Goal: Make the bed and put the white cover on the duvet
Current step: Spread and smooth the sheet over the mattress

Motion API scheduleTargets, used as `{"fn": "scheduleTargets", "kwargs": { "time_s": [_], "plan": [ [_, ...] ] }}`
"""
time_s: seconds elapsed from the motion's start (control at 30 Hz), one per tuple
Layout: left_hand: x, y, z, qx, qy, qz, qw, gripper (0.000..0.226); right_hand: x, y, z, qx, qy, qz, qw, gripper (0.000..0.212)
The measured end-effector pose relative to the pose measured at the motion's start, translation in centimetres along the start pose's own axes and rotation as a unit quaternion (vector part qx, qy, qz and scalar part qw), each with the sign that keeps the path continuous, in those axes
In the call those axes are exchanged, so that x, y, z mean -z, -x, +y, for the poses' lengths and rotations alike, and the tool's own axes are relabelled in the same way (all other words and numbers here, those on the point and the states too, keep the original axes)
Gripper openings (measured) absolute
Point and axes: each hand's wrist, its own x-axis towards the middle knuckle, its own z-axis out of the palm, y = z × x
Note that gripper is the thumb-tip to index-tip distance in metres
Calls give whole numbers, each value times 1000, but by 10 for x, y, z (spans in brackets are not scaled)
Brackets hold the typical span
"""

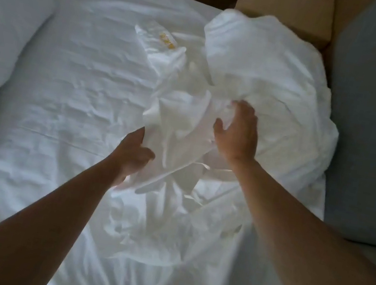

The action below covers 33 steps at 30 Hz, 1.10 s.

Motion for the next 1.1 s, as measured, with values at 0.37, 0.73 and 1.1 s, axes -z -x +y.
{"fn": "scheduleTargets", "kwargs": {
  "time_s": [0.37,0.73,1.1],
  "plan": [
    [-33,7,16,-78,-68,49,993,22,40,-16,51,-409,-205,149,877,92],
    [-51,44,18,-214,-355,-163,895,23,23,10,-79,-144,-54,-193,969,18],
    [-69,46,31,-92,-239,-298,920,71,52,-13,-28,-405,-311,-68,857,44]
  ]
}}
